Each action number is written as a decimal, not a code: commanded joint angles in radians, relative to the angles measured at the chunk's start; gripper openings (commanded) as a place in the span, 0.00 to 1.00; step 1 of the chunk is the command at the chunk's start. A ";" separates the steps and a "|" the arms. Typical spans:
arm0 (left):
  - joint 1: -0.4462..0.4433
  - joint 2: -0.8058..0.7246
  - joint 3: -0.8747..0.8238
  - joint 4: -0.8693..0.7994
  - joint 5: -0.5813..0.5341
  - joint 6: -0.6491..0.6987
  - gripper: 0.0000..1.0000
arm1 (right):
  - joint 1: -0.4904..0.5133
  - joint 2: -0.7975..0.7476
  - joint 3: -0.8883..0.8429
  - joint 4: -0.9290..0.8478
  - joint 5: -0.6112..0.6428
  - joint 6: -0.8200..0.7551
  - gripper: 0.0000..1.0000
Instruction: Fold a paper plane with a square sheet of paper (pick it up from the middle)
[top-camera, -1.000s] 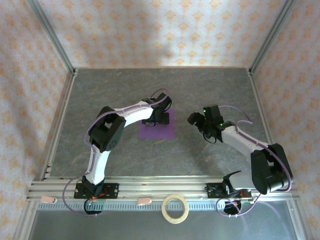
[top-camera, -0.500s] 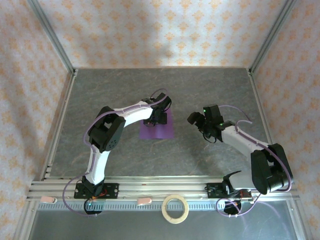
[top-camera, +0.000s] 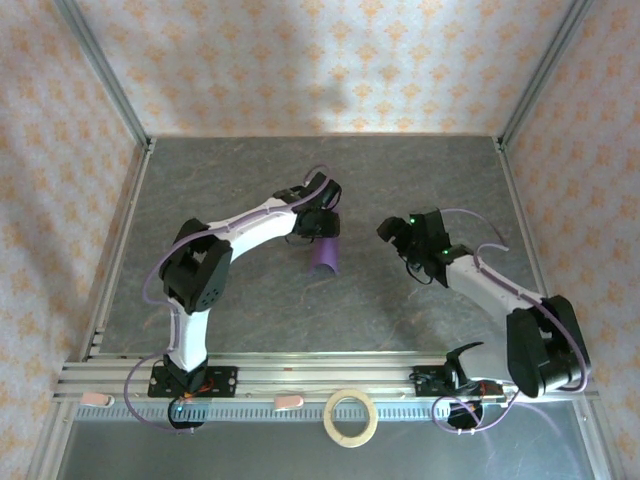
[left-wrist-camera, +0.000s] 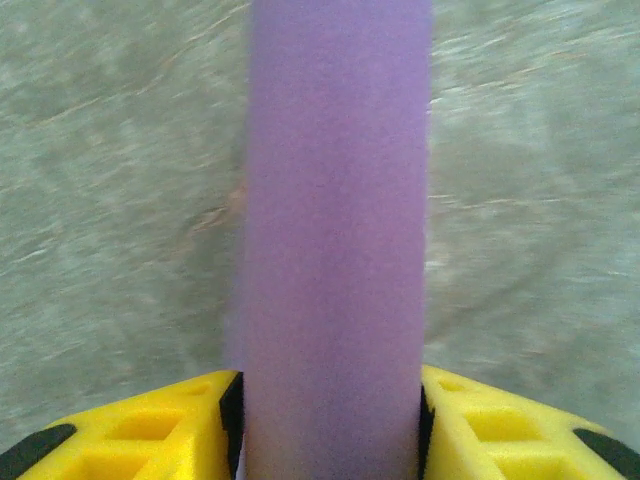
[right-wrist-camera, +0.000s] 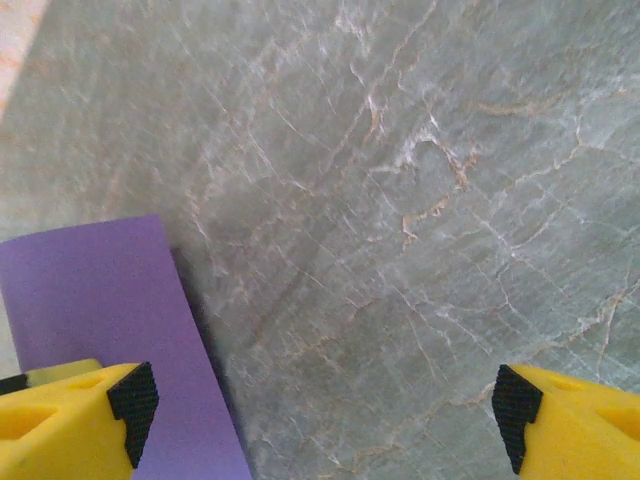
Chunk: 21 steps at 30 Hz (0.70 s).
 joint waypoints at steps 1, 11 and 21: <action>0.000 -0.034 0.003 0.103 0.156 -0.029 0.48 | -0.012 -0.060 -0.043 0.077 0.078 0.048 0.90; 0.044 -0.098 -0.205 0.487 0.451 -0.226 0.48 | -0.037 -0.118 -0.089 0.187 -0.062 0.029 0.89; 0.088 -0.073 -0.394 0.694 0.478 -0.321 0.47 | -0.037 -0.046 -0.075 0.243 -0.197 0.018 0.85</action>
